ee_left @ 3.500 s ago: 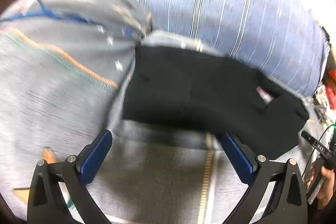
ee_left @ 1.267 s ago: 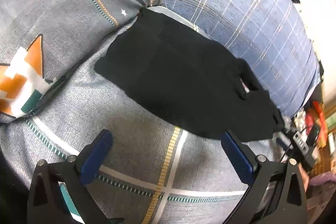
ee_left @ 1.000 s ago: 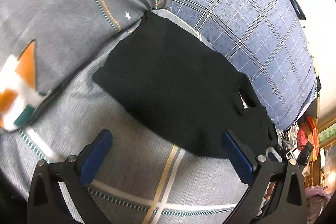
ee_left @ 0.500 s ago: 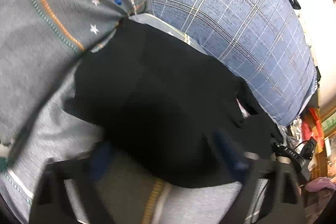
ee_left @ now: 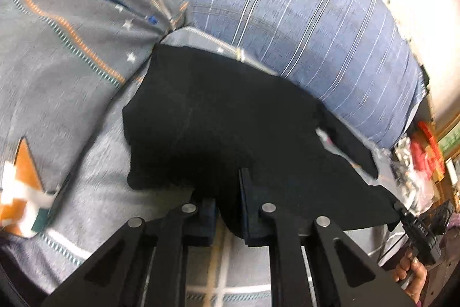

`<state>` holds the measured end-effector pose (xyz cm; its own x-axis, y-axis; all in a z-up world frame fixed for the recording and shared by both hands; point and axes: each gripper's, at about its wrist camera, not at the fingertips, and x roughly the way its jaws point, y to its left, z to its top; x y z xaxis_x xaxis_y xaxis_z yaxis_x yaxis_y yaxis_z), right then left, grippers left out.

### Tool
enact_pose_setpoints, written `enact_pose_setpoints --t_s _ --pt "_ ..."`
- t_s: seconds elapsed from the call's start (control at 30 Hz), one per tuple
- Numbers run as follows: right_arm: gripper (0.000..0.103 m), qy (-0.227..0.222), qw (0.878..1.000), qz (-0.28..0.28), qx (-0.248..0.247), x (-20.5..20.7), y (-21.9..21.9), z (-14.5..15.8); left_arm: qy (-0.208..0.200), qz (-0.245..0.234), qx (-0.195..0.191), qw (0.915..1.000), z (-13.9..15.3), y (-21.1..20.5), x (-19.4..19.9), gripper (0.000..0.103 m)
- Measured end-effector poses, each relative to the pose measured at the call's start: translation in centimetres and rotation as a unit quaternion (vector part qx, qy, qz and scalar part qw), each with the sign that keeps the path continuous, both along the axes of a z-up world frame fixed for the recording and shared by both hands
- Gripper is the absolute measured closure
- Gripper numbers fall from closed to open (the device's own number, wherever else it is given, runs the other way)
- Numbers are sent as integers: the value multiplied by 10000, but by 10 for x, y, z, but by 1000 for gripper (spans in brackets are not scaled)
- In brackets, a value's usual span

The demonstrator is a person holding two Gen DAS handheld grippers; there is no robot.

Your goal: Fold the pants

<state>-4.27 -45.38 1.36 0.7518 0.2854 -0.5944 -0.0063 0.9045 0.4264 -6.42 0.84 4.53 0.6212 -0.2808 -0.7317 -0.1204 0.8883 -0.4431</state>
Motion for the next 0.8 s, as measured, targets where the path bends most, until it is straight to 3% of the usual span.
enact_pose_setpoints --t_s 0.13,0.2,0.3,0.4,0.5,0.57,0.6,0.63,0.67,0.8 --pt "95 849 9964 44 9 -1 2 -36 285 47 65 9996 -15 0 -1 89" --pt "72 1059 9941 -108 197 -2 -8 -39 243 98 139 9996 -12 1 -5 83" --pt "36 852 9926 -717 481 -17 -40 -30 203 176 176 9995 -9 6 -10 80" --pt "31 836 9879 -1147 626 -21 -67 -26 301 227 107 9992 -14 13 -12 75" --pt "31 1069 9841 -1295 584 -10 -83 -34 365 330 33 9988 -17 20 -14 62" --pt "32 901 9868 -1279 406 -3 -84 -34 366 473 77 9982 -17 24 -15 54" --pt "51 853 9893 -1162 232 2 -81 -29 336 525 85 9980 -16 26 -16 54" --pt "79 860 9914 -982 79 6 -78 -28 318 554 82 9979 -16 29 -17 54" --pt "95 840 9920 -938 -98 7 -75 -25 311 606 83 9976 -15 32 -17 54" --pt "96 421 9920 -1114 -417 -10 -78 -8 149 764 262 9966 -7 38 -19 54"
